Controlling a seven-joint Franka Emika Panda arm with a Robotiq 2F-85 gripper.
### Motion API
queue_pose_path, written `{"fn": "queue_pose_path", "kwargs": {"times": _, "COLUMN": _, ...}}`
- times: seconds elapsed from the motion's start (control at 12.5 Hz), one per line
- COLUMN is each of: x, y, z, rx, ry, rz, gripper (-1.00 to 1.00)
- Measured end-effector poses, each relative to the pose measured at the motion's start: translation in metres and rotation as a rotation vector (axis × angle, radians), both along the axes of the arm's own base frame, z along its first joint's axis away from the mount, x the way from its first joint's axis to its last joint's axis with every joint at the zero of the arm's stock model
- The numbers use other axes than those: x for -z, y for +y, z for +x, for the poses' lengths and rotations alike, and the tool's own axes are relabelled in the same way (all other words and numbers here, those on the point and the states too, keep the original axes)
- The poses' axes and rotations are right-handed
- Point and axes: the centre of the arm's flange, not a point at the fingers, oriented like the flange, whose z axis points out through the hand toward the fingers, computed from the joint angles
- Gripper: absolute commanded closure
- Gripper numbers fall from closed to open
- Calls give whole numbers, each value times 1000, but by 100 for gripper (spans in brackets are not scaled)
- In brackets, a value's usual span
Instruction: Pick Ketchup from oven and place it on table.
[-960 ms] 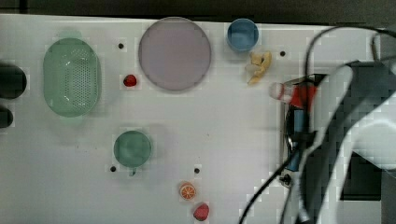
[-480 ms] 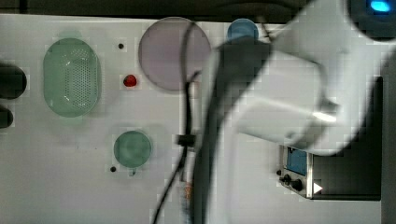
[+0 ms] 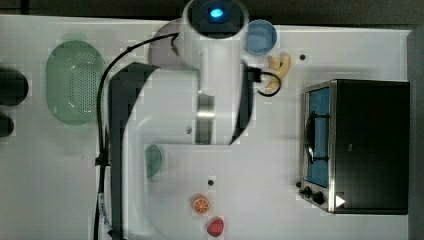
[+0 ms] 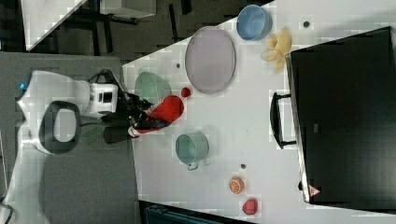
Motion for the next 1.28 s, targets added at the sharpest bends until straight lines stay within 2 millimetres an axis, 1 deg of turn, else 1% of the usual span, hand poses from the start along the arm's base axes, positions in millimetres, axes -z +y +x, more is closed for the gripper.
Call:
{"fn": "queue_pose_path", "kwargs": {"times": 0.08, "x": 16, "y": 8, "z": -4, "rx": 26, "ry": 6, "rz": -11, "gripper": -24}}
{"fn": "queue_pose_path", "kwargs": {"times": 0.16, "x": 31, "y": 10, "z": -7, "rx": 62, "ry": -14, "rz": -25, "gripper": -24}}
{"fn": "queue_pose_path", "kwargs": {"times": 0.32, "x": 69, "y": 4, "z": -19, "rx": 97, "ry": -20, "rz": -49, "gripper": -24}}
{"fn": "queue_pose_path", "kwargs": {"times": 0.4, "x": 89, "y": -4, "z": -24, "rx": 105, "ry": -14, "rz": -64, "gripper": -24}}
{"fn": "queue_pose_path", "kwargs": {"times": 0.48, "x": 111, "y": -12, "z": -33, "rx": 128, "ry": 15, "rz": -62, "gripper": -24}}
{"fn": "queue_pose_path", "kwargs": {"times": 0.64, "x": 155, "y": -34, "z": -51, "rx": 159, "ry": 9, "rz": -95, "gripper": -24}}
{"fn": "queue_pose_path", "kwargs": {"times": 0.72, "x": 173, "y": -44, "z": -54, "rx": 173, "ry": -8, "rz": -109, "gripper": -24}}
{"fn": "queue_pose_path", "kwargs": {"times": 0.8, "x": 192, "y": -55, "z": -52, "rx": 193, "ry": -38, "rz": -128, "gripper": -24}}
{"fn": "queue_pose_path", "kwargs": {"times": 0.88, "x": 211, "y": -60, "z": -55, "rx": 204, "ry": -41, "rz": -138, "gripper": -30}}
{"fn": "queue_pose_path", "kwargs": {"times": 0.96, "x": 232, "y": -63, "z": -62, "rx": 209, "ry": -11, "rz": -150, "gripper": -49}}
{"fn": "queue_pose_path", "kwargs": {"times": 1.12, "x": 269, "y": -64, "z": -69, "rx": 211, "ry": 28, "rz": -174, "gripper": -93}}
{"fn": "queue_pose_path", "kwargs": {"times": 1.2, "x": 283, "y": -62, "z": -75, "rx": 212, "ry": 46, "rz": -178, "gripper": -100}}
{"fn": "queue_pose_path", "kwargs": {"times": 1.28, "x": 289, "y": -59, "z": -81, "rx": 208, "ry": 44, "rz": -182, "gripper": -100}}
